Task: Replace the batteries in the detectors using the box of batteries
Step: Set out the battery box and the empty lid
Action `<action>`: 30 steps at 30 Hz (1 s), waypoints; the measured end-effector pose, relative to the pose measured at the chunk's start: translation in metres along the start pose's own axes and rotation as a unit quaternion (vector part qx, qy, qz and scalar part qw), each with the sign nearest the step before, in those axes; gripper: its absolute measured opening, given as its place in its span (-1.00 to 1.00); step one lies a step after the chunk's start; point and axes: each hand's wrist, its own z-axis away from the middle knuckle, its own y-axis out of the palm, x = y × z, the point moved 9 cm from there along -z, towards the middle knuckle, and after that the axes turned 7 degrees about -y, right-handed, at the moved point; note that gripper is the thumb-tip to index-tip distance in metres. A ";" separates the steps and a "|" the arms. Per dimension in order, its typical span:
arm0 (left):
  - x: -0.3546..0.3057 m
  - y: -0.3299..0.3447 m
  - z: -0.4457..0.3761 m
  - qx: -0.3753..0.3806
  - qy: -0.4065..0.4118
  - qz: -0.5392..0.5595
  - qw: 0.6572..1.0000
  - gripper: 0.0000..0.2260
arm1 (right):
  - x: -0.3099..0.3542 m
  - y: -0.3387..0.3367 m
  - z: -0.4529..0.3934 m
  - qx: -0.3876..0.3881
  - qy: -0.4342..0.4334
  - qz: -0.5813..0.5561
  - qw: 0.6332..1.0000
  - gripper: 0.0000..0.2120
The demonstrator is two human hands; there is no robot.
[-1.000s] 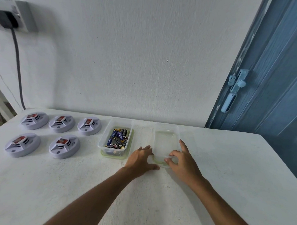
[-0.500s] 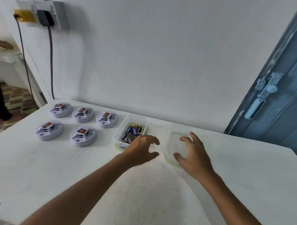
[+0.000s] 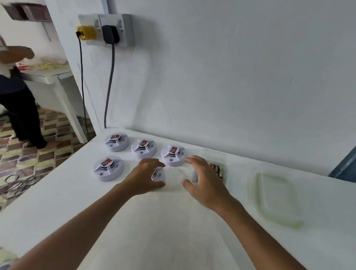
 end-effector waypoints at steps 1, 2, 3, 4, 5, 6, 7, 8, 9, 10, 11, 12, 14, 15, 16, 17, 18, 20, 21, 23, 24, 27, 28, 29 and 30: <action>0.010 0.009 -0.003 0.028 0.003 -0.020 0.999 -0.41 | 0.004 0.011 -0.005 0.005 0.000 0.000 1.000 -0.48; 0.020 0.016 -0.008 0.050 0.009 -0.044 0.998 -0.38 | 0.009 0.023 -0.011 0.007 0.000 0.003 1.000 -0.49; 0.026 0.022 -0.010 0.064 0.016 -0.066 0.996 -0.36 | 0.011 0.033 -0.016 0.010 0.004 0.003 1.000 -0.48; 0.030 0.027 -0.012 0.074 0.020 -0.082 0.994 -0.33 | 0.011 0.042 -0.019 0.012 0.009 0.000 1.000 -0.48; 0.034 0.030 -0.014 0.078 0.024 -0.089 0.993 -0.31 | 0.011 0.051 -0.022 0.013 0.017 -0.005 1.000 -0.48; 0.037 0.033 -0.014 0.079 0.027 -0.089 0.992 -0.29 | 0.011 0.058 -0.024 0.015 0.025 -0.011 1.000 -0.48; 0.038 0.034 -0.015 0.075 0.036 -0.085 0.993 -0.28 | 0.011 0.065 -0.025 0.014 0.035 -0.018 0.999 -0.50; 0.036 0.034 -0.014 0.064 0.052 -0.072 0.994 -0.28 | 0.010 0.069 -0.025 0.005 0.043 -0.028 0.999 -0.52; 0.033 0.032 -0.013 0.045 0.070 -0.040 0.996 -0.30 | 0.008 0.071 -0.025 -0.013 0.051 -0.042 0.998 -0.56; 0.032 0.026 -0.012 0.022 0.078 0.013 0.997 -0.33 | 0.006 0.072 -0.026 -0.040 0.062 -0.058 0.996 -0.60; 0.031 0.018 -0.010 0.004 0.069 0.089 0.994 -0.37 | 0.002 0.071 -0.025 -0.068 0.079 -0.075 0.992 -0.64; 0.033 0.009 -0.009 -0.002 0.042 0.183 0.982 -0.41 | -0.001 0.069 -0.025 -0.095 0.096 -0.086 0.987 -0.68; 0.032 0.002 -0.003 0.026 -0.020 0.373 0.927 -0.58 | -0.006 0.069 -0.025 -0.121 0.124 -0.105 0.979 -0.74; 0.030 0.003 -0.001 0.054 -0.039 0.448 0.892 -0.63 | -0.006 0.072 -0.026 -0.116 0.132 -0.118 0.977 -0.75; 0.027 0.008 0.001 0.087 -0.051 0.501 0.860 -0.63 | -0.005 0.077 -0.027 -0.102 0.136 -0.135 0.976 -0.71; 0.023 0.012 0.002 0.119 -0.060 0.546 0.827 -0.60 | -0.002 0.082 -0.028 -0.085 0.136 -0.152 0.975 -0.63; 0.018 0.013 0.005 0.142 -0.067 0.582 0.798 -0.57 | 0.002 0.087 -0.029 -0.074 0.133 -0.161 0.975 -0.55; 0.016 0.015 0.008 0.157 -0.095 0.620 0.763 -0.55 | 0.004 0.090 -0.031 -0.074 0.137 -0.157 0.975 -0.44; 0.017 0.016 0.008 0.158 -0.108 0.626 0.756 -0.54 | 0.003 0.089 -0.031 -0.080 0.145 -0.153 0.974 -0.41; 0.019 0.018 0.009 0.157 -0.123 0.626 0.754 -0.54 | -0.001 0.087 -0.032 -0.087 0.168 -0.156 0.970 -0.39; 0.021 0.018 0.010 0.157 -0.127 0.625 0.754 -0.53 | -0.003 0.086 -0.033 -0.085 0.179 -0.163 0.966 -0.39; 0.023 0.019 0.013 0.156 -0.138 0.622 0.755 -0.51 | 0.000 0.085 -0.037 -0.067 0.179 -0.180 0.965 -0.41; 0.023 0.019 0.014 0.156 -0.140 0.620 0.756 -0.50 | 0.002 0.084 -0.039 -0.059 0.165 -0.171 0.970 -0.41; 0.024 0.018 0.014 0.155 -0.144 0.615 0.759 -0.50 | 0.004 0.084 -0.040 -0.048 0.152 -0.161 0.974 -0.40; 0.025 0.019 0.014 0.156 -0.148 0.609 0.764 -0.50 | 0.005 0.084 -0.042 -0.036 0.143 -0.156 0.977 -0.39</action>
